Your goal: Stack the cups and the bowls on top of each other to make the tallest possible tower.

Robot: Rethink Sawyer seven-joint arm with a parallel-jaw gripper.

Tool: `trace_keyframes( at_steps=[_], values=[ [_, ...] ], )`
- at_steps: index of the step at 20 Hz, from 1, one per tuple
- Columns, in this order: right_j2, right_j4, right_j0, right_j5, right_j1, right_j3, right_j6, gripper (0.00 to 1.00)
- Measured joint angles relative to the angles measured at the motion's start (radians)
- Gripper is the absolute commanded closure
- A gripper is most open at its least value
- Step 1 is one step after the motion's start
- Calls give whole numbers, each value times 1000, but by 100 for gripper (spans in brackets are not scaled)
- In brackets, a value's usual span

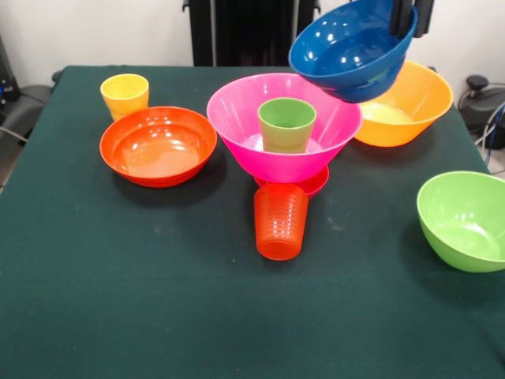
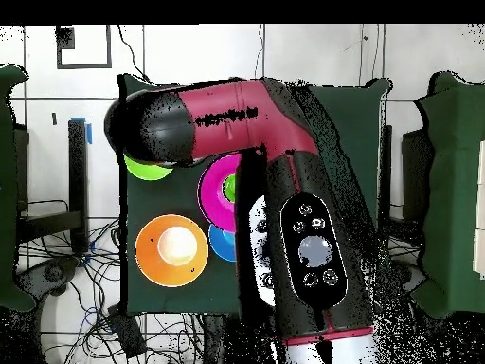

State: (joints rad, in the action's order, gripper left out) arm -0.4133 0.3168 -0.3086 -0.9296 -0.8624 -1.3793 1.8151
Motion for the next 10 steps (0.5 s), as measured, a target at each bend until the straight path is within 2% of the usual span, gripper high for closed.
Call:
trace_keyframes(
  at_steps=[10],
  values=[
    [-47, 19, -54, 0, -7, -56, 0, 100]
  ],
)
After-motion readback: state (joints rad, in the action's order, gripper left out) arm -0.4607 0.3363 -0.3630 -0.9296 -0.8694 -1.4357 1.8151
